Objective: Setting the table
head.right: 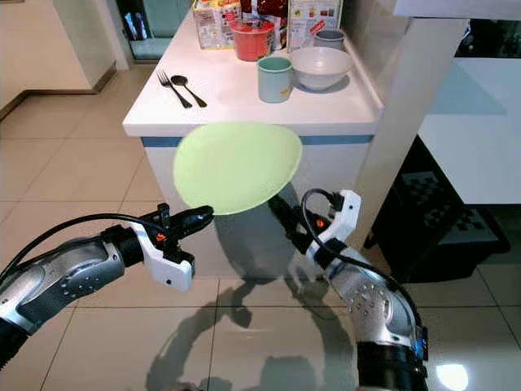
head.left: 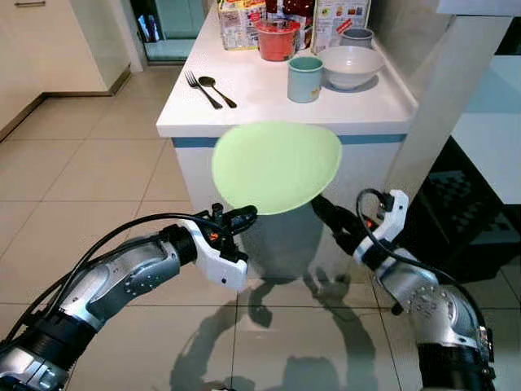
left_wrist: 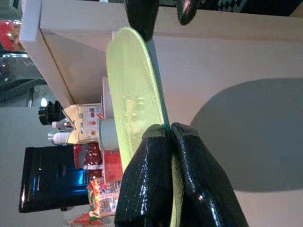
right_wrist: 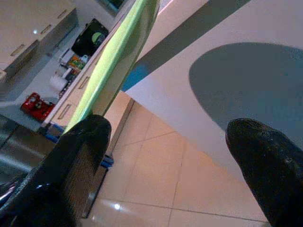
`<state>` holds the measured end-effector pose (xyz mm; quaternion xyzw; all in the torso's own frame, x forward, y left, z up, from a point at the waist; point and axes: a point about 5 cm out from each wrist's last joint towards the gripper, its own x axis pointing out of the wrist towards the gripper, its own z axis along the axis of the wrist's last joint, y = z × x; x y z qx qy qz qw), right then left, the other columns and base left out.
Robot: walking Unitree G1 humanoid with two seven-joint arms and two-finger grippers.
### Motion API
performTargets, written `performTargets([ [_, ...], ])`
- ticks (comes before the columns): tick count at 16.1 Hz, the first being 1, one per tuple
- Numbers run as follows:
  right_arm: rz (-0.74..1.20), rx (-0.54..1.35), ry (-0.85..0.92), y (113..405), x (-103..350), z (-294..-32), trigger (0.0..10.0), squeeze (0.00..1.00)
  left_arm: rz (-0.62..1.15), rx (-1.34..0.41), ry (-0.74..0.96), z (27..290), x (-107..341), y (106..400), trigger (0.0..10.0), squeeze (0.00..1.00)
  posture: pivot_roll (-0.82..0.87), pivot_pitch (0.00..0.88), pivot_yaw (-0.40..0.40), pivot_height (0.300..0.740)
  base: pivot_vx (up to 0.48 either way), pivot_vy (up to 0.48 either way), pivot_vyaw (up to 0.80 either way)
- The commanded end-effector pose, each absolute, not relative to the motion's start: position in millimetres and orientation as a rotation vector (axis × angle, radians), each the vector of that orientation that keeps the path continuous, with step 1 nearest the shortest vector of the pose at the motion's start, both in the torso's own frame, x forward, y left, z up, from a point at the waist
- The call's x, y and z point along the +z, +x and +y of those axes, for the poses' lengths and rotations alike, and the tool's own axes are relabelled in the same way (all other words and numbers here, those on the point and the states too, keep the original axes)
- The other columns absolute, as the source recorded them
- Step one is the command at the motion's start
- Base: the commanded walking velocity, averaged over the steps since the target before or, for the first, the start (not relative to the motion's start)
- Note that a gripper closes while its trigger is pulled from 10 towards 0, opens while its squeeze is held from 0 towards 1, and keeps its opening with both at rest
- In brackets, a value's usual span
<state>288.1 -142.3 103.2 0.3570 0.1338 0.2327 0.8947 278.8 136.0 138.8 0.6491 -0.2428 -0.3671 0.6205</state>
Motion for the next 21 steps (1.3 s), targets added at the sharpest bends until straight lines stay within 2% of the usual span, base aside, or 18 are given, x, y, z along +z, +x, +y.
performTargets([
  [1,0.201,0.617,0.746,286.4,125.9,-130.9,10.0,0.0,-0.545,-0.893,1.538,135.6,132.1,278.0,10.0,0.0,0.1,0.0,0.045,0.74,0.0,0.0,0.0],
  [6,0.194,0.68,0.746,277.5,133.4,-132.8,10.0,0.0,-0.544,-0.899,1.547,136.6,129.8,278.7,10.0,0.0,0.1,0.0,0.05,0.74,0.0,0.0,0.0],
  [8,0.215,0.776,0.731,268.0,137.8,-126.4,10.0,0.0,-0.534,-0.907,1.556,137.6,127.5,279.4,10.0,0.0,0.1,0.0,0.05,0.74,0.0,0.0,0.0],
  [10,0.241,0.761,0.719,265.8,131.9,-128.5,10.0,0.0,-0.53,-0.904,1.564,139.1,127.5,280.7,10.0,0.0,0.1,0.0,0.052,0.74,0.0,0.0,0.0],
  [13,0.329,0.709,0.597,263.8,109.3,-139.2,10.0,0.0,-0.517,-0.894,1.568,140.9,127.0,283.2,10.0,0.0,0.1,0.0,0.052,0.74,0.0,0.0,0.0],
  [16,0.404,0.711,0.548,252.8,91.5,-152.7,10.0,0.0,-0.512,-0.88,1.569,140.6,128.5,286.3,10.0,0.0,0.1,0.0,0.052,0.74,0.0,0.0,0.0],
  [18,0.441,0.775,0.487,237.0,92.6,-160.2,10.0,0.0,-0.51,-0.874,1.574,141.2,129.6,287.7,10.0,0.0,0.1,0.0,0.054,0.74,0.0,0.0,0.0],
  [21,0.412,0.816,0.477,231.0,101.4,-167.4,10.0,0.0,-0.51,-0.874,1.575,140.8,129.3,288.9,10.0,0.0,0.09,0.0,0.053,0.74,0.0,0.0,0.0],
])
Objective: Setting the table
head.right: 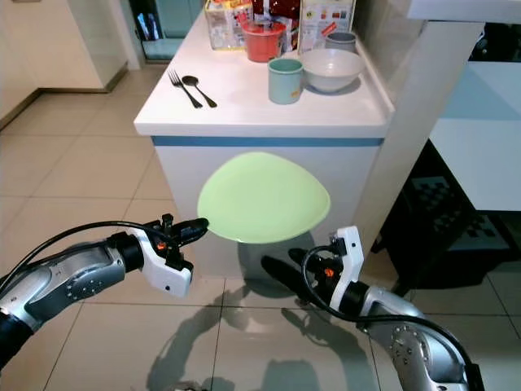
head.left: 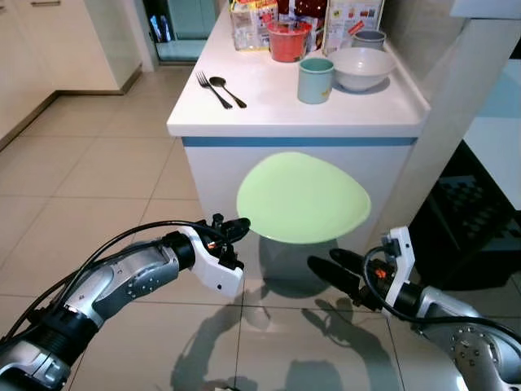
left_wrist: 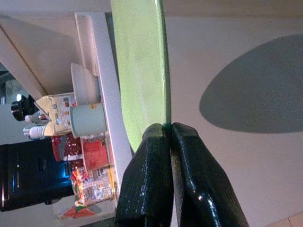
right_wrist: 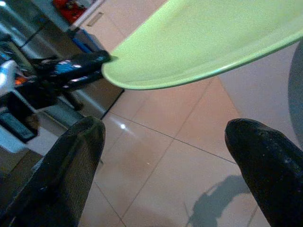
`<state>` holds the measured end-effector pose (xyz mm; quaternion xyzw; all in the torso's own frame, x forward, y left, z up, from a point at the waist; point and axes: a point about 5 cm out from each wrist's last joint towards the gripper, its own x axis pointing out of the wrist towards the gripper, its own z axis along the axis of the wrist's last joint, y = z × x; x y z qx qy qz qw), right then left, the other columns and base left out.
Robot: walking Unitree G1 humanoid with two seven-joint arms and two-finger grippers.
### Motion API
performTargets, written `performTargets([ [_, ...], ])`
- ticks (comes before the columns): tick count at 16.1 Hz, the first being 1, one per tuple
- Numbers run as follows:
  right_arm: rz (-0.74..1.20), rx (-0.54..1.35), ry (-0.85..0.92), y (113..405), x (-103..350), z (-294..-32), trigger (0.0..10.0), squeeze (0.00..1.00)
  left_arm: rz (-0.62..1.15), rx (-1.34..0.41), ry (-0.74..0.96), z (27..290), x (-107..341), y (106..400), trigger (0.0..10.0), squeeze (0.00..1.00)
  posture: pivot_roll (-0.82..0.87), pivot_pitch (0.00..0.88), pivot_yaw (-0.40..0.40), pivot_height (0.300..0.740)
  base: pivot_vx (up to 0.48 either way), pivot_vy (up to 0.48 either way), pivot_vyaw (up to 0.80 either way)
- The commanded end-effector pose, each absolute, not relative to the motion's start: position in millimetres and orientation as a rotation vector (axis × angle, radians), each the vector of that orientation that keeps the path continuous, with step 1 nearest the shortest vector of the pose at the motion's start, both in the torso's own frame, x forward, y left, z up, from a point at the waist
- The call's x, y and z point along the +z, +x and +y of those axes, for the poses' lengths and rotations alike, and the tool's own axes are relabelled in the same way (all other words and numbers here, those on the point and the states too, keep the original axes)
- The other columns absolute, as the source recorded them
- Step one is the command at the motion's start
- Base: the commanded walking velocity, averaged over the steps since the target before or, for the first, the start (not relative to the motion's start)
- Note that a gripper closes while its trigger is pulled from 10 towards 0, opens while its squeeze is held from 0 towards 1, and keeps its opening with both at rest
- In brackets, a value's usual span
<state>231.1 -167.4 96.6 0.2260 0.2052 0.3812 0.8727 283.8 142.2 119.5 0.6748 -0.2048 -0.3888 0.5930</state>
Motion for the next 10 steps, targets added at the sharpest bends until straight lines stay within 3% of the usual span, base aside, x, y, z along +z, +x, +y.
performTargets([
  [1,0.362,0.835,0.435,230.7,117.4,-171.8,10.0,0.0,-0.505,-0.871,1.579,141.0,128.2,290.2,10.0,0.0,0.09,0.0,0.052,0.74,0.0,0.0,0.0],
  [4,0.342,0.796,0.36,226.8,123.3,-187.7,10.0,0.0,-0.493,-0.866,1.581,142.6,125.7,292.0,10.0,0.0,0.07,0.0,0.052,0.74,0.0,0.0,0.0],
  [7,0.272,0.738,0.409,236.6,135.9,-191.5,10.0,0.0,-0.496,-0.865,1.585,142.2,125.2,293.6,10.0,0.0,0.07,0.0,0.054,0.74,0.0,0.0,0.0],
  [10,0.244,0.529,0.53,259.7,114.6,-183.4,10.0,0.0,-0.552,-0.844,1.57,133.8,134.7,295.6,10.0,0.0,0.07,0.0,0.044,0.74,0.0,0.0,0.0],
])
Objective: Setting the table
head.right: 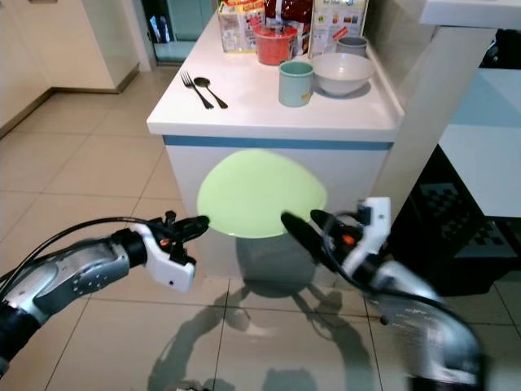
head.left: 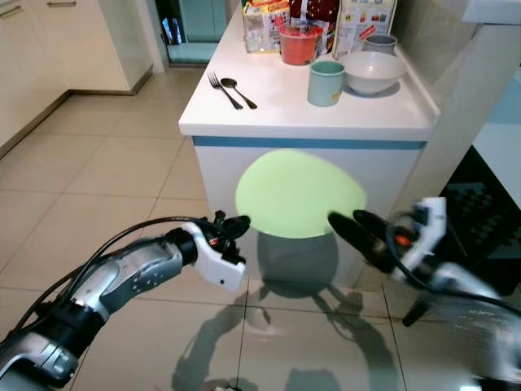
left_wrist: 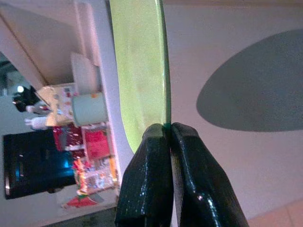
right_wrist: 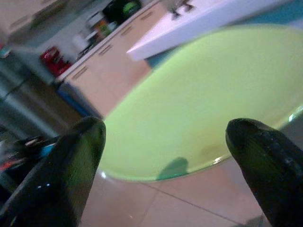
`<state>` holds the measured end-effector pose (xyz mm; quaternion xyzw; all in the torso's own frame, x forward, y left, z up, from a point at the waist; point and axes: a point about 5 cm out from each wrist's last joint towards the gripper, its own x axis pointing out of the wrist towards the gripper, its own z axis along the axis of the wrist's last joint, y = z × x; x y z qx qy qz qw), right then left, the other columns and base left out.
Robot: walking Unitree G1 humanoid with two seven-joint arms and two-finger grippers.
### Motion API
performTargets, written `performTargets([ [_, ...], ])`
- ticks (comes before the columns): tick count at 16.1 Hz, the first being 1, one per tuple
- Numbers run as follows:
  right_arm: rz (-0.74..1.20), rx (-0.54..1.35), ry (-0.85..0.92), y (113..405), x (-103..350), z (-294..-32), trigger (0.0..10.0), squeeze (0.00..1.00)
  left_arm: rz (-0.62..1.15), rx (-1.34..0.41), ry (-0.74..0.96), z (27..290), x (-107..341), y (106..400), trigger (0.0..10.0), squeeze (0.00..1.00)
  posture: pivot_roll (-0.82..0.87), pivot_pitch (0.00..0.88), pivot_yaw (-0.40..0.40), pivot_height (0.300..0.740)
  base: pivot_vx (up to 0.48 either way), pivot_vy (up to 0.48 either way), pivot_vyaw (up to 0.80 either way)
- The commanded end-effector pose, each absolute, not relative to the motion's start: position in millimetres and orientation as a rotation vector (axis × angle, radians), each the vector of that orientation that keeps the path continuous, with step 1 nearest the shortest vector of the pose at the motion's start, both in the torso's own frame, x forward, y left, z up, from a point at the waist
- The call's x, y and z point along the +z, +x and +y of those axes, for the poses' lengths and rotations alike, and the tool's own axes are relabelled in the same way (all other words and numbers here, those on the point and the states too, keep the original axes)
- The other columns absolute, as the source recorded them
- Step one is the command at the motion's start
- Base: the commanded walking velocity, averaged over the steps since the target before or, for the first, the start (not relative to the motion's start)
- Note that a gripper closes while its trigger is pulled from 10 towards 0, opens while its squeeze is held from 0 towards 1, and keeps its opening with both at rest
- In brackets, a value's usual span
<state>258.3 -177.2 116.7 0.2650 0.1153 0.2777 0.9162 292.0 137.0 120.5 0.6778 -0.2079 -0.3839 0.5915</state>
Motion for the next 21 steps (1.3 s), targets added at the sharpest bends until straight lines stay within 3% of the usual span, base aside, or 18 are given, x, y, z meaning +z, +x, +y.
performTargets([
  [1,0.27,0.493,0.591,261.1,103.9,-178.8,10.0,0.0,-0.565,-0.839,1.566,131.7,137.5,295.6,10.0,0.0,0.08,0.0,0.045,0.74,0.0,0.0,0.0],
  [9,0.335,0.408,0.767,259.5,75.4,-173.5,10.0,0.0,-0.6,-0.762,1.587,131.1,155.2,305.1,10.0,0.0,0.09,0.0,0.046,0.74,0.0,0.0,0.0],
  [18,0.302,0.435,0.703,247.8,90.7,-201.1,10.0,0.0,-0.576,-0.704,1.624,141.2,163.2,317.1,10.0,0.0,0.08,0.0,0.053,0.74,0.0,0.0,0.0],
  [21,0.282,0.454,0.733,252.2,94.6,-187.8,10.0,0.0,-0.583,-0.707,1.621,139.1,162.8,316.9,10.0,0.0,0.08,0.0,0.051,0.74,0.0,0.0,0.0],
])
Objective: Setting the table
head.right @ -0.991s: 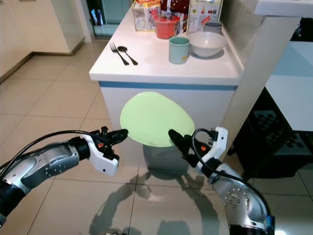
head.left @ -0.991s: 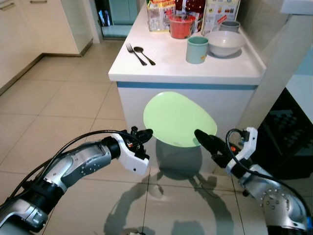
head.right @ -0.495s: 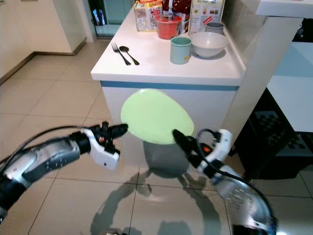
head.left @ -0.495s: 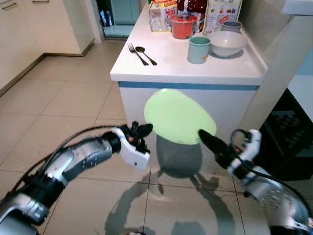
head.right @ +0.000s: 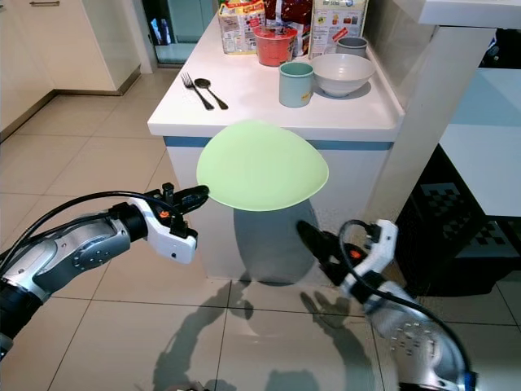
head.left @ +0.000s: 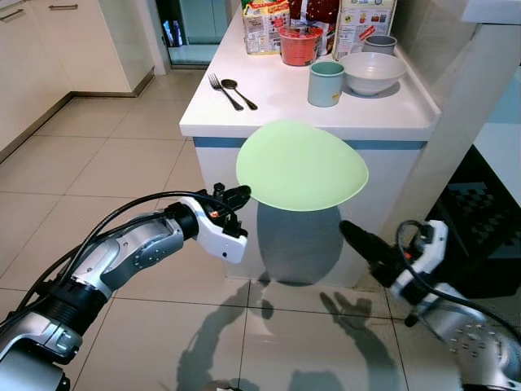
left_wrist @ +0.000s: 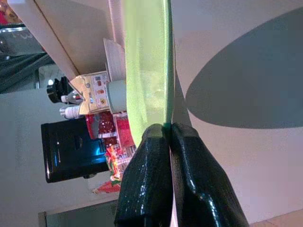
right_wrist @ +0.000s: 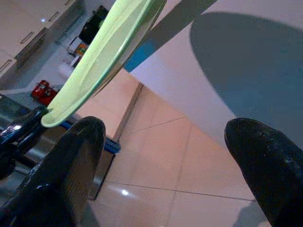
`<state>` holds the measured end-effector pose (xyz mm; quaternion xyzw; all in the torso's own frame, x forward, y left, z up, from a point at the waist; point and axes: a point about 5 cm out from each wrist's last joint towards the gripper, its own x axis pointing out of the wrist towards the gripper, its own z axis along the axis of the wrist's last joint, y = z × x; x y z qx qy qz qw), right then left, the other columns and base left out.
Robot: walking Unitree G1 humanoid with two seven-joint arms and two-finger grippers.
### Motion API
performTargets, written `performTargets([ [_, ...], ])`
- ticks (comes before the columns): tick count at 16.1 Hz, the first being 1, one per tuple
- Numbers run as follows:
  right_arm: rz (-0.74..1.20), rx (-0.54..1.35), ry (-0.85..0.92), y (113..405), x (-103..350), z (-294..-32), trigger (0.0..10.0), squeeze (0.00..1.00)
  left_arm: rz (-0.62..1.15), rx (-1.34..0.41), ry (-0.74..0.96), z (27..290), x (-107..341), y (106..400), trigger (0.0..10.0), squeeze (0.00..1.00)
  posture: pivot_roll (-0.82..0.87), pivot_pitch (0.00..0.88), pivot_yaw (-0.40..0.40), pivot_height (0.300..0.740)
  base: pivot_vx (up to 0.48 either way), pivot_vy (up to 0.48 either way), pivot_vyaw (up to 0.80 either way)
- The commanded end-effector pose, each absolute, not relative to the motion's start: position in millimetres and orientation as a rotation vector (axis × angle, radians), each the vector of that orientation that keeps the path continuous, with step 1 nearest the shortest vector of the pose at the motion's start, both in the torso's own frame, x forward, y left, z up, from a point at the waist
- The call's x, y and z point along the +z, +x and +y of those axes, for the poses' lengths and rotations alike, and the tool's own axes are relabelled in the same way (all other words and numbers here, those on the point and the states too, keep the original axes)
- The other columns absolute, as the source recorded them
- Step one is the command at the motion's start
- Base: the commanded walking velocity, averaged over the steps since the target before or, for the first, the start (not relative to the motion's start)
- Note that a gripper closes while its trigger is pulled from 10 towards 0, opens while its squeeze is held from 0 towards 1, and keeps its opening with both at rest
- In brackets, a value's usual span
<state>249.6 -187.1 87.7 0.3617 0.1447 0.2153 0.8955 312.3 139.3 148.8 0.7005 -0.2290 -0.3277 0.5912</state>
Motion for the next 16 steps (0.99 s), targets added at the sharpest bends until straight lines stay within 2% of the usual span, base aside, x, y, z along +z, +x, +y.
performTargets([
  [1,0.276,0.466,0.753,252.6,96.5,-182.0,10.0,0.0,-0.581,-0.71,1.624,139.3,161.5,316.9,10.0,0.0,0.08,0.0,0.052,0.74,0.0,0.0,0.0],
  [4,0.225,0.522,0.81,254.9,109.4,-168.7,10.0,0.0,-0.575,-0.721,1.622,139.4,157.2,315.5,10.0,0.0,0.08,0.0,0.052,0.74,0.0,0.0,0.0],
  [8,0.175,0.465,0.838,266.4,116.1,-165.1,10.0,0.0,-0.587,-0.733,1.617,135.8,155.6,314.6,10.0,0.0,0.08,0.0,0.051,0.74,0.0,0.0,0.0],
  [12,0.17,0.361,0.811,277.8,110.1,-172.0,10.0,0.0,-0.633,-0.735,1.589,128.1,161.1,312.4,10.0,0.0,0.08,0.0,0.047,0.74,0.0,0.0,0.0],
  [16,0.189,0.272,0.698,290.6,98.5,-166.1,10.0,0.0,-0.675,-0.742,1.552,119.2,165.6,308.1,10.0,0.0,0.08,0.0,0.047,0.74,0.0,0.0,0.0],
])
